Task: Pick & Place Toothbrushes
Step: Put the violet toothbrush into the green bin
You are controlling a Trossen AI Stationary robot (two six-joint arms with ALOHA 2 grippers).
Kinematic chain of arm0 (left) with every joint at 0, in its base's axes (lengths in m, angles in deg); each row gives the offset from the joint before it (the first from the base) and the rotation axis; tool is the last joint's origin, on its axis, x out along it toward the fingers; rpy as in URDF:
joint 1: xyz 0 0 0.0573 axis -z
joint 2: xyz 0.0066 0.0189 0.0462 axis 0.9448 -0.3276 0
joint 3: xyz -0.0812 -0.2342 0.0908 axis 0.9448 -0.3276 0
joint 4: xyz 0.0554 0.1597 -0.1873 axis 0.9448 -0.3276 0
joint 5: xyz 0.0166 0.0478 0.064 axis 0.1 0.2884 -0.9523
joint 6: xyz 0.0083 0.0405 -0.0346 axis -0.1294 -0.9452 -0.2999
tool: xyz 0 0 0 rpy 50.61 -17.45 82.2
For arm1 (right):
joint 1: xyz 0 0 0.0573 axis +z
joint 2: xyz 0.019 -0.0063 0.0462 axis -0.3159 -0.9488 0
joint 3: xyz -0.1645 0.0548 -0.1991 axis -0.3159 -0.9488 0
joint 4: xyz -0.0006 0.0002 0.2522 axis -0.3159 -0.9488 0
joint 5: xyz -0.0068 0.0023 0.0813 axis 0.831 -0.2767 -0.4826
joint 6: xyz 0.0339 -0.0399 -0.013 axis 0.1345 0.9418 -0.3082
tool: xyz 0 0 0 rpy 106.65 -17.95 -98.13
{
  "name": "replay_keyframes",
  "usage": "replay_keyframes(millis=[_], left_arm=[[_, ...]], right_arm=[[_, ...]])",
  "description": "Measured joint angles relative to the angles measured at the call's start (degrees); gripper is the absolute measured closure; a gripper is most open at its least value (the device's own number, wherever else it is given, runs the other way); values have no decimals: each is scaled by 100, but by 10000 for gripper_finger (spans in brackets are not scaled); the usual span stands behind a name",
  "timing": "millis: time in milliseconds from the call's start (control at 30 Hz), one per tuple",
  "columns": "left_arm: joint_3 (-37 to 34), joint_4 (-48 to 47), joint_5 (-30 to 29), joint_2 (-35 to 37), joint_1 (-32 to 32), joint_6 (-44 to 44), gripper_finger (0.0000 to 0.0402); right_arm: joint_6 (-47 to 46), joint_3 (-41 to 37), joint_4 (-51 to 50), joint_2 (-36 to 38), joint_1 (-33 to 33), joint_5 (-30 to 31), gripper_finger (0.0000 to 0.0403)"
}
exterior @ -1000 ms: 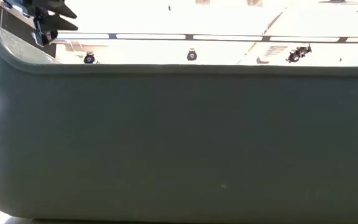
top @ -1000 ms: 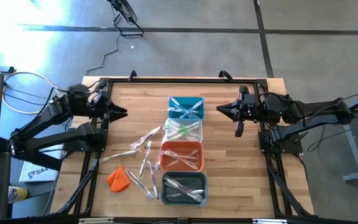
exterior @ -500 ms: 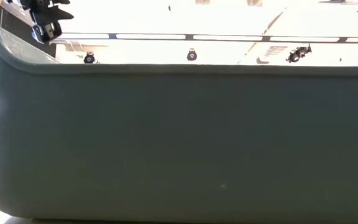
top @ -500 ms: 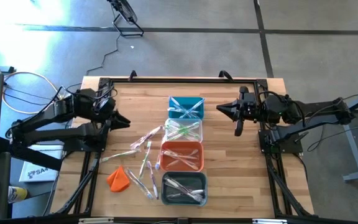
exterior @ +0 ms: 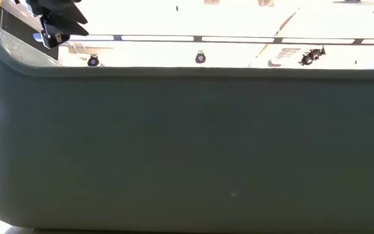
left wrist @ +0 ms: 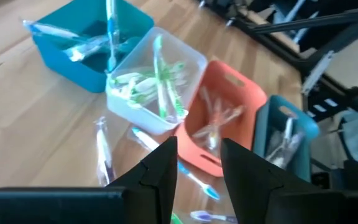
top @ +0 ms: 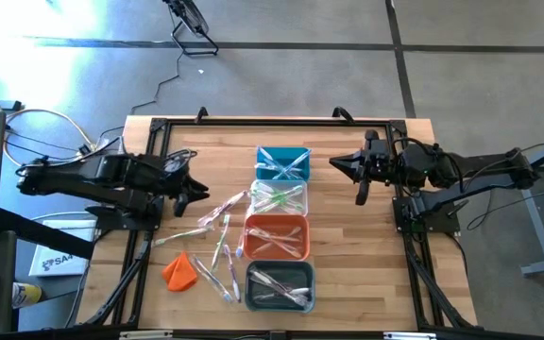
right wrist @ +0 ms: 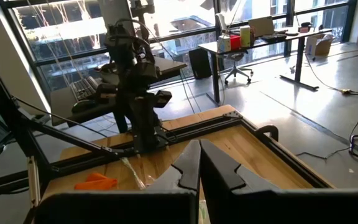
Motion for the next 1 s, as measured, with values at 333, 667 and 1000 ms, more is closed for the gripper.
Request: replay_keyframes(millis=[333, 667, 1000], left_arm=[[0, 6, -456, -503, -2, 258, 282], [0, -32, -634, -1232, -4, 252, 276], [-4, 14, -1366, -2230, -10, 273, 188]], right_arm=[[9, 0, -4, 0, 0, -2, 401], [15, 0, -10, 0, 0, -24, 401], [17, 0, -49, 0, 2, -24, 401]])
